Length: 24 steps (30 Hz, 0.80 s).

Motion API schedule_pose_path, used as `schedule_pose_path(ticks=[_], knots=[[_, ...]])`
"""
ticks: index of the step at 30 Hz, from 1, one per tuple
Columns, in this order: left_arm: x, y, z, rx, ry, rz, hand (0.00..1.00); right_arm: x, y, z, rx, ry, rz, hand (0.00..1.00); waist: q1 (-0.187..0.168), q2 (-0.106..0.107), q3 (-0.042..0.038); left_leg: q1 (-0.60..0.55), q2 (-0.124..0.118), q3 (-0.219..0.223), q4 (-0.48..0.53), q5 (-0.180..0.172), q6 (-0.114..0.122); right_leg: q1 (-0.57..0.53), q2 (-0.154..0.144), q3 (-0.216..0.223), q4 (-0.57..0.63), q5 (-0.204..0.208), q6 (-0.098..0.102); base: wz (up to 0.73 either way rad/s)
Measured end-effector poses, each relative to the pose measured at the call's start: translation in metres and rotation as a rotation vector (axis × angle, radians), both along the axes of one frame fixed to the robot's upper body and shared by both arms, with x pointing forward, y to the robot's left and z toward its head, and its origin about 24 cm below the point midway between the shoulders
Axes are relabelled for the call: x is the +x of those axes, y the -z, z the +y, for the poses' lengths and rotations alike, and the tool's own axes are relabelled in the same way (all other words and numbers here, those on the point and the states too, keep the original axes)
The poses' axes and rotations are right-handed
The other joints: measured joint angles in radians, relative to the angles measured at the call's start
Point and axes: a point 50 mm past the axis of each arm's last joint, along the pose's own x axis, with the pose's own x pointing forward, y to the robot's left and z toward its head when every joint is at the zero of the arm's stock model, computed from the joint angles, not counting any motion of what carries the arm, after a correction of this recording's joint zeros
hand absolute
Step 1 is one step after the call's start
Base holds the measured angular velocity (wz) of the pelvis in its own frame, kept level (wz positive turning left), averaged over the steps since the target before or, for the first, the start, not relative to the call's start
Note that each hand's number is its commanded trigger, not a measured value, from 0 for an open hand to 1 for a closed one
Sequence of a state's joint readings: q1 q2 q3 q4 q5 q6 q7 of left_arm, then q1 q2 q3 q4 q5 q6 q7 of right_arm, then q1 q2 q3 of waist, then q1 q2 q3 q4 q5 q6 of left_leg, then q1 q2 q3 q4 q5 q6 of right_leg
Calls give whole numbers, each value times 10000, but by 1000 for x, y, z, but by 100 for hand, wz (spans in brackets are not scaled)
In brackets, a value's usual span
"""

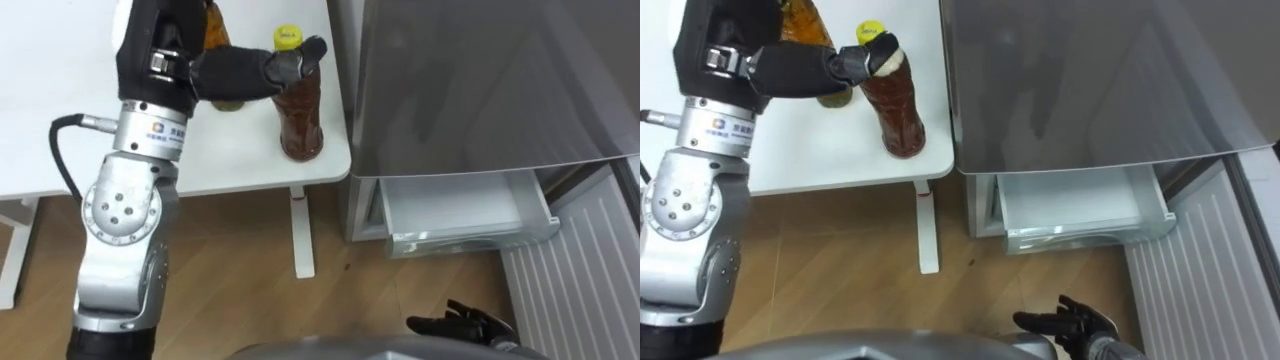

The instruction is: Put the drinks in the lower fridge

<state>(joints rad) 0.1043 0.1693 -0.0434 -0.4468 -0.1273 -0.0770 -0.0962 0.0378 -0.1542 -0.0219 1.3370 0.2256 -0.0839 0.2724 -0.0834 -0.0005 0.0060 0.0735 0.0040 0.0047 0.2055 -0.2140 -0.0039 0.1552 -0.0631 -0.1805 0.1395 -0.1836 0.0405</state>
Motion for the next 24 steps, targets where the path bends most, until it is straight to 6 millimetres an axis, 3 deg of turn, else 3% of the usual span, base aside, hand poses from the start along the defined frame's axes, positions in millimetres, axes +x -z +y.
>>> schedule_pose_path(ticks=[15, 24], knots=[[1, 3, -1, 178, 407, 250, 0, 2, 0, 0, 21, -13, 105, 0, -11, 70, 4, 0, 8, 88, -22, -1, 2, -30, -1, 32, 15, 3, -5, 0], [4, 15, 0, -793, 1129, 1264, 0, -1, 1, 0, 61, 112, 350, 0, 44, 107, -14, -75, 12, 147, -28, 0, 4, -137, 2, 126, 20, 3, -5, -2]])
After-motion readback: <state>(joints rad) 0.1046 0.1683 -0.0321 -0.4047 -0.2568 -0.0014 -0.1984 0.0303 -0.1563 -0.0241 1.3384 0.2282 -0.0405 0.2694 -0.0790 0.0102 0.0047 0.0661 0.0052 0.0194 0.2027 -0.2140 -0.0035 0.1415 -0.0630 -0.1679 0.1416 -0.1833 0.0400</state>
